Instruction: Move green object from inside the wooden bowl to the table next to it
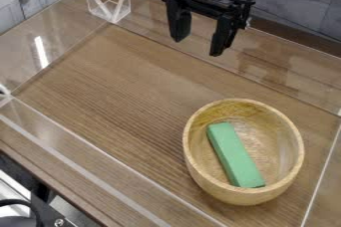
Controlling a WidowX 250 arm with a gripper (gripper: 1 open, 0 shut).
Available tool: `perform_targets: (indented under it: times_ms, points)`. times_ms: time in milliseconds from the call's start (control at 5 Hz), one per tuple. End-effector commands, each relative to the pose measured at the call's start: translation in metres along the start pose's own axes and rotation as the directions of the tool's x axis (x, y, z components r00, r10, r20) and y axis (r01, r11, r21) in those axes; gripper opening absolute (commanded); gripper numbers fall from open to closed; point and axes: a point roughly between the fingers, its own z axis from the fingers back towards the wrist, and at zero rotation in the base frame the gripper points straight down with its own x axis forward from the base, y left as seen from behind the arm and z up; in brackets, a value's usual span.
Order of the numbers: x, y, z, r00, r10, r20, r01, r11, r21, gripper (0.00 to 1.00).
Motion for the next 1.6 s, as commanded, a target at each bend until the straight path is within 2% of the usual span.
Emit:
perform_targets:
  times_ms: [0, 200, 400, 600, 800, 1000, 1200, 1400]
  points:
    - [-0.007, -0.012, -0.006, 0.998, 0.053, -0.025, -0.053, 0.999, -0.005, 1.00]
    - [-0.017, -0.019, -0.022, 0.985, 0.165, -0.048, -0.166, 0.986, -0.016, 1.00]
    - [-0.031, -0.033, -0.031, 0.944, 0.326, -0.042, -0.328, 0.944, -0.040, 1.00]
    - [-0.040, -0.048, -0.040, 0.884, 0.467, -0.035, -0.468, 0.881, -0.072, 1.00]
    - [-0.046, -0.057, -0.048, 0.812, 0.583, -0.025, -0.582, 0.806, -0.108, 1.00]
    - [-0.052, -0.063, -0.056, 0.707, 0.707, -0.019, -0.702, 0.699, -0.137, 1.00]
    - [-0.055, -0.068, -0.063, 0.619, 0.785, -0.028, -0.777, 0.608, -0.163, 1.00]
    - [-0.057, -0.075, -0.064, 0.603, 0.797, -0.036, -0.790, 0.590, -0.168, 1.00]
